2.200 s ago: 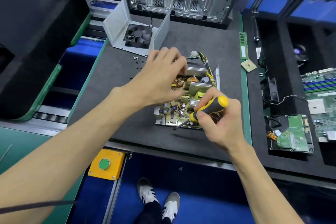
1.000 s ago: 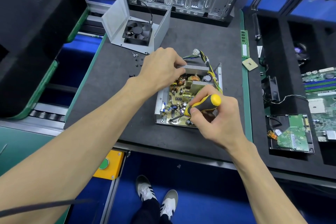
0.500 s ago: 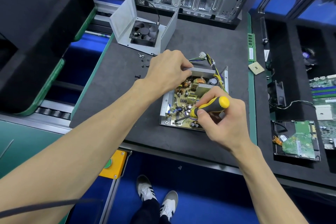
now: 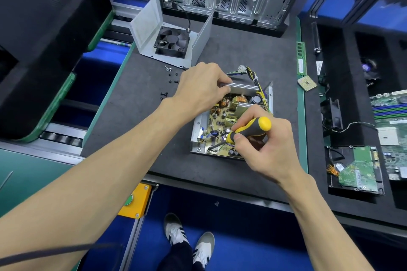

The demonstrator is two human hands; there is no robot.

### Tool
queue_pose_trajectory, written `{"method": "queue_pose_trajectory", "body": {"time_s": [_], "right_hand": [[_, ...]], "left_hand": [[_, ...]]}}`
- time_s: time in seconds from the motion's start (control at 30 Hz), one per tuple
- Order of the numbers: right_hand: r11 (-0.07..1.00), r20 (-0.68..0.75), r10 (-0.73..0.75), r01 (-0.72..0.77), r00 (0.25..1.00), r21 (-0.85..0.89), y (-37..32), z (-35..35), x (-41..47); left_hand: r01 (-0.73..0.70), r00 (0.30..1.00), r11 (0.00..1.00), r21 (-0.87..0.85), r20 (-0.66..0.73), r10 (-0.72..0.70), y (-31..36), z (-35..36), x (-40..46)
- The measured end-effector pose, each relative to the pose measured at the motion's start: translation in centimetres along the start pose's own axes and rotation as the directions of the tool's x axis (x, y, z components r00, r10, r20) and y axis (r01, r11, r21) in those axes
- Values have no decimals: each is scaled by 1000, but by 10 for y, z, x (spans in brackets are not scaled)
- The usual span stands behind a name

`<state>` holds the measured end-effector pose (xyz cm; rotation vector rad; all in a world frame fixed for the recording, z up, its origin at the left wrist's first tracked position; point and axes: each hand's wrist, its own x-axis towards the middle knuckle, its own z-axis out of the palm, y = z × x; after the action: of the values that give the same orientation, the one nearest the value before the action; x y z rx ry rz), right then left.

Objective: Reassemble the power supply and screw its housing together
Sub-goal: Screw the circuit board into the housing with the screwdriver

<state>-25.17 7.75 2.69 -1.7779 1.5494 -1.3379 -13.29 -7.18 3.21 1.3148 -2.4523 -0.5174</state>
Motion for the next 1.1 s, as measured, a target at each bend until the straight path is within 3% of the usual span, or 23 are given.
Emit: {"method": "queue_pose_trajectory", "body": {"time_s": [0.63,1.1], "right_hand": [[999,0,-12,12,1000,-37,5,3,-2],[995,77,3,4,997,-95,3,3,-2]], "left_hand": [[-19,1000,999,-34,3,19,-2,2,0],[-18,1000,999,-49,-1,18,-2,3,-1]]}}
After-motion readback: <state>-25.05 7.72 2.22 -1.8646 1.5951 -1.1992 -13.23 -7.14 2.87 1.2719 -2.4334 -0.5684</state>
